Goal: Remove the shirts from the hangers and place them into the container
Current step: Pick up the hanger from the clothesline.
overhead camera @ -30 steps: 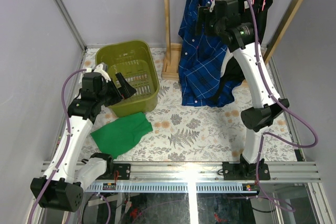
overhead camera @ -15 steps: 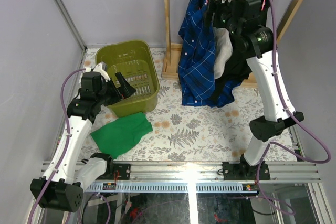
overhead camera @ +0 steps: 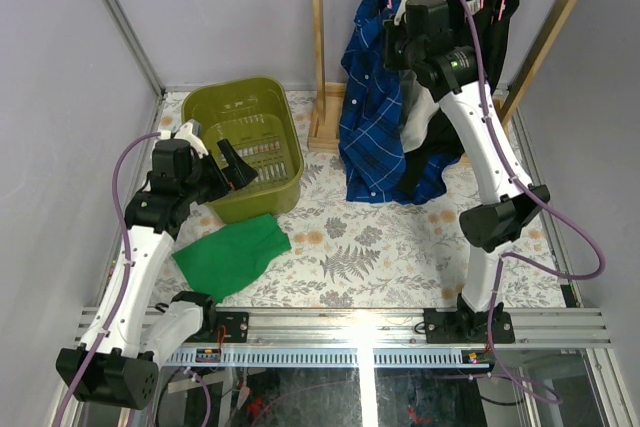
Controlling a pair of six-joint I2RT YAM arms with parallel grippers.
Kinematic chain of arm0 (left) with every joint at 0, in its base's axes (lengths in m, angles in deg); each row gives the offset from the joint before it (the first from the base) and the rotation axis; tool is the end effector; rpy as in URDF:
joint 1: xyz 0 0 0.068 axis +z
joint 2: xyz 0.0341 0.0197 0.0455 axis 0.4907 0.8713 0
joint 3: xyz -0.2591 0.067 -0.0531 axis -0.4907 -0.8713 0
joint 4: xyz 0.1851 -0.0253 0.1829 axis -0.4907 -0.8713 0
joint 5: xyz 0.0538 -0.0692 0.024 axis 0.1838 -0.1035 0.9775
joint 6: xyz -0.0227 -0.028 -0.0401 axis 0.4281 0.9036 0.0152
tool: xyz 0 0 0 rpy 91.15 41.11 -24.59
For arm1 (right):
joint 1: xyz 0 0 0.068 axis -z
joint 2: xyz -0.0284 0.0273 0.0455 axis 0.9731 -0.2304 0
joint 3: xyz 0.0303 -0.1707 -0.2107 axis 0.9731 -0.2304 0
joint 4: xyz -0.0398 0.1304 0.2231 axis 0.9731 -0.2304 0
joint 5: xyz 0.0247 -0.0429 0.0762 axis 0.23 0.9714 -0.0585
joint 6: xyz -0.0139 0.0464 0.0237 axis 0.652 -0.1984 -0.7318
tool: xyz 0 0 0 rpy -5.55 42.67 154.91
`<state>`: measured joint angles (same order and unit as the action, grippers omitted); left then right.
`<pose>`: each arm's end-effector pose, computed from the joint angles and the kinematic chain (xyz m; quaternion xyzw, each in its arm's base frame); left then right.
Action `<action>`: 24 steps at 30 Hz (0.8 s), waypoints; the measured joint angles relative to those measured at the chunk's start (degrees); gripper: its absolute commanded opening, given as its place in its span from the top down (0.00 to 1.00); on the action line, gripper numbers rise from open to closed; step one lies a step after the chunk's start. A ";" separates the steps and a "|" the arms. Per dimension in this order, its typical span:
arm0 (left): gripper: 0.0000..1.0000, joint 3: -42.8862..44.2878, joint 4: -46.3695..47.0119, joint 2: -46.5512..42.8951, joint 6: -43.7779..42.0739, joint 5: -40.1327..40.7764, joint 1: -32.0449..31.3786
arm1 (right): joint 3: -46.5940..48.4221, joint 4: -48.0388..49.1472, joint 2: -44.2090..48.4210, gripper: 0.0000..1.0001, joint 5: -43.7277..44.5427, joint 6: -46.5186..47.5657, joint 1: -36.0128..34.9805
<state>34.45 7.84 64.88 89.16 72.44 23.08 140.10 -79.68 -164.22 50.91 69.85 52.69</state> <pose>0.1917 -0.0295 0.3330 -0.1134 0.8744 -0.2352 0.4091 0.3847 0.1657 0.4828 -0.0617 0.8014 0.1152 0.5837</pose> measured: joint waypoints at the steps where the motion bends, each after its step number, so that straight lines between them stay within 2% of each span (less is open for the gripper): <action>1: 0.00 0.00 -0.02 0.00 0.00 0.00 0.00 | -0.20 0.20 0.17 0.97 0.09 0.20 0.00; 4: 0.00 0.00 -0.17 0.04 -0.02 -0.04 0.00 | -3.56 2.89 1.84 1.00 2.01 -0.39 0.04; 9: 0.01 0.00 -0.26 0.00 -0.15 -0.09 0.00 | -18.21 16.83 8.59 1.00 2.78 1.16 0.26; 13: 0.00 0.00 -0.26 -0.44 -0.15 -0.11 0.00 | -24.70 24.85 11.39 1.00 2.54 1.31 0.26; 24: 0.00 0.00 -0.26 -2.08 -0.15 -0.48 0.00 | -28.11 31.50 13.18 1.00 1.79 -2.62 0.26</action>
<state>34.45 7.58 62.81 89.01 71.96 23.08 112.00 -48.18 -151.04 52.70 67.23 52.96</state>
